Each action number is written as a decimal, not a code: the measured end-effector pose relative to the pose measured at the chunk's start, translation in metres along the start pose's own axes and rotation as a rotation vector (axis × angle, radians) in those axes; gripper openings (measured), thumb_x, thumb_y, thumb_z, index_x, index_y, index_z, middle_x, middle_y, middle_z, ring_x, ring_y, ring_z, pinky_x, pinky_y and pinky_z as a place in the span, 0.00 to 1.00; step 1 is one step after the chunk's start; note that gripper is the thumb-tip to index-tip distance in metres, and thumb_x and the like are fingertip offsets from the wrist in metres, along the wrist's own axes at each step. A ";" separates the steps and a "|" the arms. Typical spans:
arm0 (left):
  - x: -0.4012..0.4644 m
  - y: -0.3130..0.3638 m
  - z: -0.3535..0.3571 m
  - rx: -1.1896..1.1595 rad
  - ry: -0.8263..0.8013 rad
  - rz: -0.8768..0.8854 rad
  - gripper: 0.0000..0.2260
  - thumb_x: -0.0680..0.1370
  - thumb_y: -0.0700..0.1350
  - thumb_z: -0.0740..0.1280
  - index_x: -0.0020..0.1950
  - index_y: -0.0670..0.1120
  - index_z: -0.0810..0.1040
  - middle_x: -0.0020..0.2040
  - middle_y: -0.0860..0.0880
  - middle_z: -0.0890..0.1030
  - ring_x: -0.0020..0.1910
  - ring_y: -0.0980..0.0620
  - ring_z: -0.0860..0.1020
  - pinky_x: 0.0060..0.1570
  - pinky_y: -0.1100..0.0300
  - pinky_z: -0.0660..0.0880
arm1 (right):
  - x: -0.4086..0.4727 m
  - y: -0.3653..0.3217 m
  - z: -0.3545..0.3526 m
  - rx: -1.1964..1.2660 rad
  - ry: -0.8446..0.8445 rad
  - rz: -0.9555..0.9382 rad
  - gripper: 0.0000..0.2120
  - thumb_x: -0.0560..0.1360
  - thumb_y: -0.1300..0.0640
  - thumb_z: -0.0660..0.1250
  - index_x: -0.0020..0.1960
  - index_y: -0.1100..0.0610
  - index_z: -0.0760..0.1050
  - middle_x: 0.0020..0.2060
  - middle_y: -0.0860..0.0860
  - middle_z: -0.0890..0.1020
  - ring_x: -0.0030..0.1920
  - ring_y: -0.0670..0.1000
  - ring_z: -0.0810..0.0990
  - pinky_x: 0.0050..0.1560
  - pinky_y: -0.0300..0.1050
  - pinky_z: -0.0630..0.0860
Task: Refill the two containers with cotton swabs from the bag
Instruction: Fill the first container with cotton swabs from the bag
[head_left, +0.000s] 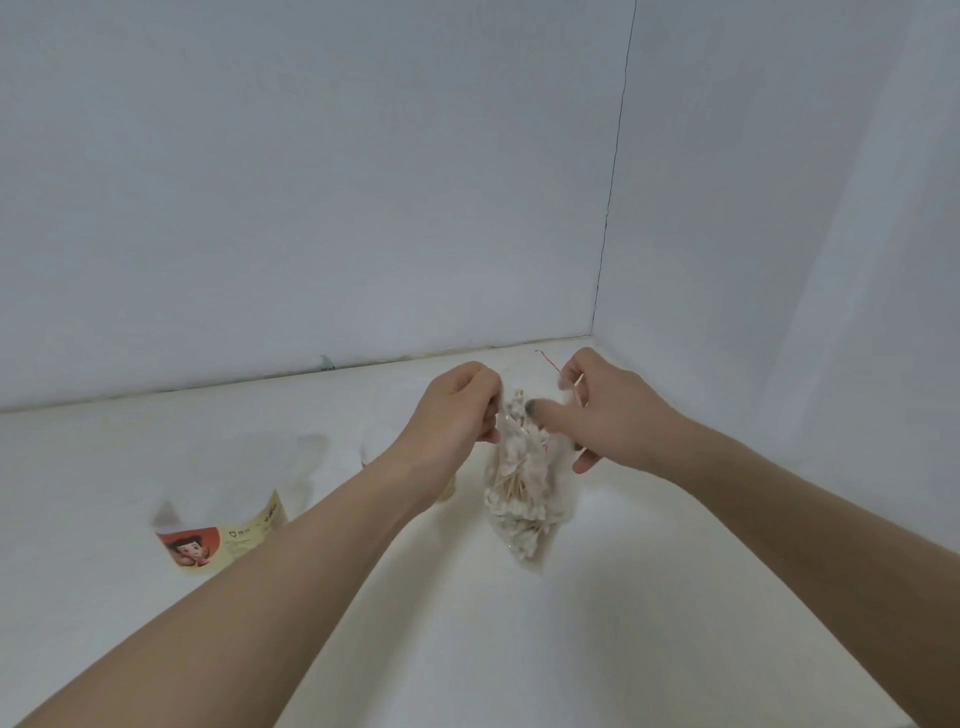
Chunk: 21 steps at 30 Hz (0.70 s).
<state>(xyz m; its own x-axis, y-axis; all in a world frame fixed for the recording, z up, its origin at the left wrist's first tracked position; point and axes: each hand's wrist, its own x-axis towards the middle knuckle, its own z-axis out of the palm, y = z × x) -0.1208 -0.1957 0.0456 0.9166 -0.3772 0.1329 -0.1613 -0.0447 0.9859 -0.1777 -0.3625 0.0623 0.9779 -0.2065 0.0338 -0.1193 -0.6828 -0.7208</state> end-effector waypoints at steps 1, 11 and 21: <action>0.000 0.002 0.001 0.004 -0.005 0.003 0.07 0.77 0.38 0.58 0.39 0.43 0.70 0.32 0.50 0.64 0.28 0.53 0.62 0.44 0.54 0.75 | 0.001 -0.002 0.001 -0.011 -0.033 0.032 0.15 0.76 0.45 0.66 0.57 0.52 0.69 0.45 0.53 0.82 0.32 0.52 0.86 0.46 0.52 0.83; 0.000 0.020 -0.009 -0.147 0.081 -0.074 0.08 0.74 0.35 0.58 0.35 0.43 0.69 0.31 0.48 0.62 0.31 0.50 0.58 0.35 0.58 0.72 | 0.007 -0.014 -0.019 0.013 -0.019 -0.009 0.09 0.80 0.61 0.60 0.48 0.62 0.78 0.40 0.57 0.86 0.32 0.57 0.86 0.37 0.47 0.84; -0.018 0.014 -0.024 -0.157 0.046 -0.129 0.09 0.76 0.38 0.59 0.36 0.41 0.73 0.30 0.48 0.71 0.28 0.50 0.68 0.35 0.58 0.72 | 0.001 -0.055 -0.047 -0.126 -0.056 -0.268 0.06 0.79 0.63 0.64 0.46 0.62 0.80 0.35 0.55 0.86 0.33 0.53 0.86 0.36 0.44 0.83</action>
<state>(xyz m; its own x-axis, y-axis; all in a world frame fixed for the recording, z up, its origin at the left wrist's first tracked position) -0.1306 -0.1679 0.0596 0.9424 -0.3345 0.0051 0.0145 0.0560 0.9983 -0.1778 -0.3580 0.1345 0.9848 0.0293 0.1710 0.1277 -0.7899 -0.5997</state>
